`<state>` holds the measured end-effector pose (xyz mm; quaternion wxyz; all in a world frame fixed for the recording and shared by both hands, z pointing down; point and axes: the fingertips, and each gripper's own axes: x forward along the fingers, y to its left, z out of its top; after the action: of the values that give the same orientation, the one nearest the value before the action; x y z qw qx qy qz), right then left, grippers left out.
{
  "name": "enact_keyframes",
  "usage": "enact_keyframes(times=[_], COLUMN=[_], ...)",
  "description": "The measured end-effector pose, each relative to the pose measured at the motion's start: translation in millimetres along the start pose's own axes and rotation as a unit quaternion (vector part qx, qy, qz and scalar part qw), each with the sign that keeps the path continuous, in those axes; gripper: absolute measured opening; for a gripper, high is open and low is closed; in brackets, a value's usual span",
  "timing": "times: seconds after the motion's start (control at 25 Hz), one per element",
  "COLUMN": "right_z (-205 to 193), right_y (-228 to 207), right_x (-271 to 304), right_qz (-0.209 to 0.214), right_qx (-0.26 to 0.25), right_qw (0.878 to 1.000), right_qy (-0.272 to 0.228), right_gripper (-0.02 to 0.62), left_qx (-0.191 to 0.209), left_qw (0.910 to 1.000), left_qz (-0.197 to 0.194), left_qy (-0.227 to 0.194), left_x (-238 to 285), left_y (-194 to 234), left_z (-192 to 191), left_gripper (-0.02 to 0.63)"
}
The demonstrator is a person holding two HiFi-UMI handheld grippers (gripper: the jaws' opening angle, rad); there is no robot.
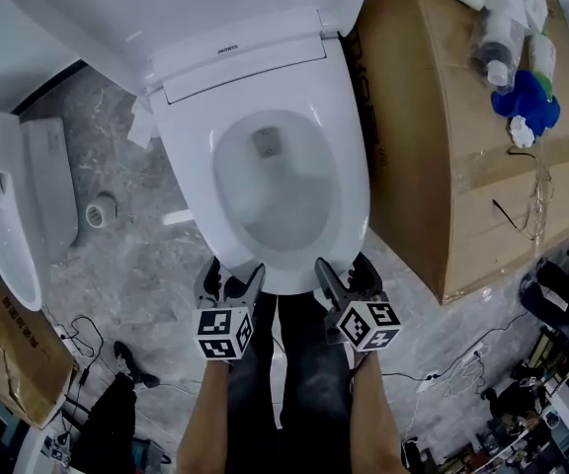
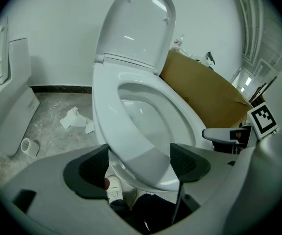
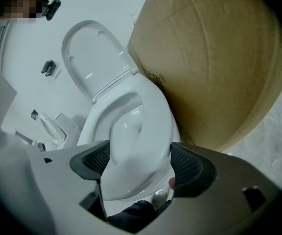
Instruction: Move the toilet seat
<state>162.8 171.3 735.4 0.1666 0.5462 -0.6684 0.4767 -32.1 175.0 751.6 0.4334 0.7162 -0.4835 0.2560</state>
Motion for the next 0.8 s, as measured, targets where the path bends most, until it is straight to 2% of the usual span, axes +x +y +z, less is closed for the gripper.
enact_keyframes(times=[0.24,0.8], right_z=[8.7,42.7], right_y=[6.9,32.6], right_x=[-14.0,-50.5], right_qz=[0.006,0.019], right_qx=[-0.016,0.008], right_qw=[1.000,0.999], right_qy=[-0.002,-0.050], right_gripper=[0.370,0.370], left_qx=[0.007,-0.011], left_qw=[0.9999,0.9983], left_qz=[-0.013,-0.029], left_qy=[-0.006,-0.050], left_x=[-12.9,-49.1], left_y=[-7.0,-20.4], left_z=[8.5,38.3], left_gripper=[0.379,0.379])
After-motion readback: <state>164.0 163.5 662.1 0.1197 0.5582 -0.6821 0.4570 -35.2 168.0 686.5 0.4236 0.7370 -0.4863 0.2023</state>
